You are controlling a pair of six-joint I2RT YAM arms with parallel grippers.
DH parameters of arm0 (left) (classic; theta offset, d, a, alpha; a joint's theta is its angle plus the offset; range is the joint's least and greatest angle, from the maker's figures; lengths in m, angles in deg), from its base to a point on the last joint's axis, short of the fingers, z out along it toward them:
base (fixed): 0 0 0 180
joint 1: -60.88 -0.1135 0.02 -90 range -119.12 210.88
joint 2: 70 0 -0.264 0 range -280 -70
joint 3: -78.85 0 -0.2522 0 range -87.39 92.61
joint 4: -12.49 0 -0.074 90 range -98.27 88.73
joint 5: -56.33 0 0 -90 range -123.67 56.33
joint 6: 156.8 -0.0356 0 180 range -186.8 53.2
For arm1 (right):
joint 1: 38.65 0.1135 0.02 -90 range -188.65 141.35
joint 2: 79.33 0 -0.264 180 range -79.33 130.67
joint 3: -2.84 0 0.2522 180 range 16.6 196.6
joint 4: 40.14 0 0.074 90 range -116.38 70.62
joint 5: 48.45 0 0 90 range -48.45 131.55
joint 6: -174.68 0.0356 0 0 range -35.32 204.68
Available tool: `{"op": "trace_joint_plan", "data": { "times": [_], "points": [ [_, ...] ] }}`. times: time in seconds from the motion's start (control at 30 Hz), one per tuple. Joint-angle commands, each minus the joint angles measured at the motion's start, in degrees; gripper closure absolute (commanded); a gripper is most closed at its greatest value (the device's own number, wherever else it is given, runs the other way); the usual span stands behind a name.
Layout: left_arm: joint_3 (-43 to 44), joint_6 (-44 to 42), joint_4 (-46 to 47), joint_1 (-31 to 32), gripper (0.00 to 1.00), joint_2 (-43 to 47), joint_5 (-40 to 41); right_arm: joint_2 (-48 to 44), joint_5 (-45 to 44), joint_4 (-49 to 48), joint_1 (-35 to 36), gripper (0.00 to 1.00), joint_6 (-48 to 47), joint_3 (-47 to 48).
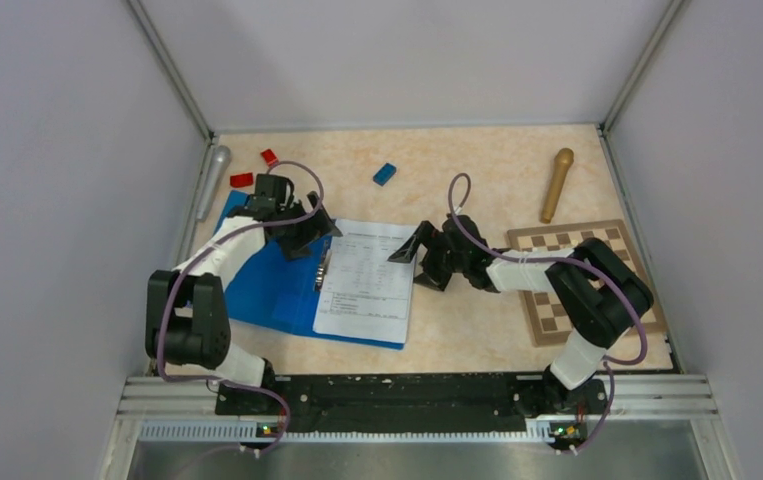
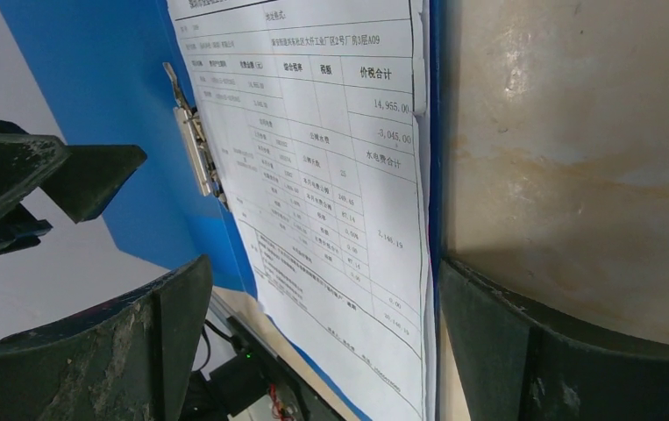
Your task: Put the files into the folder
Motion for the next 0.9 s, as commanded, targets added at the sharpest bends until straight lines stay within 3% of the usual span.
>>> {"op": "trace_joint_plan", "data": {
  "times": [0.0,0.47,0.7,0.87],
  "points": [
    [-1.87,-0.43,0.34,-0.50,0.02,-3.09,1.50,0.61,0.43,-2.32,0.69,0.02,-1.37,-0.03],
    [-9.51,4.86,12.19,0.85,0.03,-7.84,-6.49,-12.79,-5.56,7.14,-1.24,0.02,-9.63,-0.10],
    [-10.86,11.41,18.23,3.71,0.03,-7.89,-9.84,-21.34,-4.02,10.14,-11.09,0.01,-12.43,-5.45],
    [-9.64,13.00,17.92,6.54,0.03,-6.53,-7.85,-22.11,-4.13,15.77,-14.72,0.01,-18.16,-5.01]
  ]
}}
